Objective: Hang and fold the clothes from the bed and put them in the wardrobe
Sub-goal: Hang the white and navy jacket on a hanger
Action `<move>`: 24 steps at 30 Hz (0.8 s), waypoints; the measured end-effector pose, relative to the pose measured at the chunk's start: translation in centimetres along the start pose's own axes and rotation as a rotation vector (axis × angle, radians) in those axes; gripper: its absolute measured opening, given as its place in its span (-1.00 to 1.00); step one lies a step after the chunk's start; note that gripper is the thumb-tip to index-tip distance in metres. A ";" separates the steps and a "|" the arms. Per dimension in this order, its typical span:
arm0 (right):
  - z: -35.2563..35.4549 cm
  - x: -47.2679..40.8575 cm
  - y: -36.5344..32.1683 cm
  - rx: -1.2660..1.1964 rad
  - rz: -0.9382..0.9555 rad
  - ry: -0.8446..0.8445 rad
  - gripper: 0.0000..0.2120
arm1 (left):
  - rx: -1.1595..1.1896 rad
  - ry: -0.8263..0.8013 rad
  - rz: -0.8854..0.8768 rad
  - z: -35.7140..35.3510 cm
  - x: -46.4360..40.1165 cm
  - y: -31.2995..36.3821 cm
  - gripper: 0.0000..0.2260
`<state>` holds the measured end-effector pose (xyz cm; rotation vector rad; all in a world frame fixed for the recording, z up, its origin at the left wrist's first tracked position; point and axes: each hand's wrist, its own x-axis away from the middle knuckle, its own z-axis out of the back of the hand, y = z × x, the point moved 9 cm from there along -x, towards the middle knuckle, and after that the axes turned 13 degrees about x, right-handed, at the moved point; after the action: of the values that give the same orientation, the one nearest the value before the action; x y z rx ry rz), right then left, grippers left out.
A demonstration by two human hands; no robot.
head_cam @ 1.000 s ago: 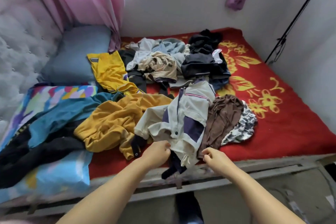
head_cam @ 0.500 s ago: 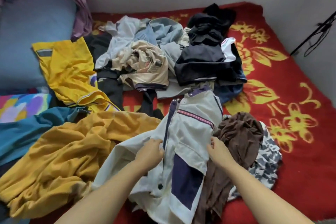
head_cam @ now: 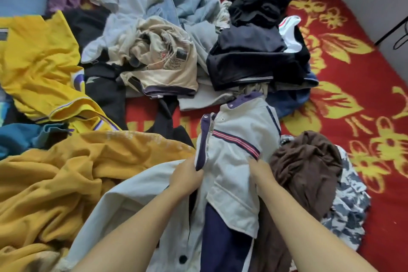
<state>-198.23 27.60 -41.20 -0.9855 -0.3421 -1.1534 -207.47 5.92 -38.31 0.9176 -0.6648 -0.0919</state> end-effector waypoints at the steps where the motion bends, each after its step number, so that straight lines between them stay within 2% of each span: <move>1: 0.8 0.7 -0.3 -0.077 -0.013 0.004 -0.62 | 0.054 0.012 -0.038 0.4 0.7 1.0 -0.86; 4: 3.3 3.7 -2.5 -0.274 -0.004 -0.033 -0.80 | 0.215 0.039 -0.143 2.0 4.4 4.9 -0.90; 8: 5.4 11.4 -9.8 -0.594 0.144 -0.313 -0.69 | 0.251 0.076 -0.210 5.6 11.2 9.4 -0.95; 12: 8.5 23.1 -17.4 -0.703 0.369 -0.539 -0.84 | 0.255 0.054 -0.345 10.3 19.5 13.7 -0.97; 13: 9.9 25.8 -18.8 -0.691 0.427 -0.554 -0.80 | 0.247 0.006 -0.381 11.2 21.5 14.8 -0.91; 16: 14.9 33.1 -22.0 -0.603 0.589 -0.504 -0.58 | 0.266 -0.191 -0.337 14.4 26.5 16.6 -0.52; 18: 18.2 37.5 -23.5 -0.563 0.674 -0.463 -0.53 | 0.404 -0.229 -0.255 17.8 28.5 17.2 -0.49; 20: 20.7 41.4 -24.5 -0.544 0.729 -0.465 -0.67 | 0.477 -0.042 -0.346 23.0 29.6 19.3 -0.60; 22: 22.9 45.0 -24.8 -0.537 0.754 -0.458 -0.96 | 0.490 0.226 -0.508 27.9 30.6 22.5 -0.78; 24: 25.2 48.4 -24.9 -0.531 0.812 -0.431 -0.94 | 0.391 0.342 -0.634 29.6 31.2 26.6 -0.84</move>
<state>-194.12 16.77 17.60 -1.6457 0.0554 -0.2714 -204.76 -9.33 9.83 1.4606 -0.0506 -0.3686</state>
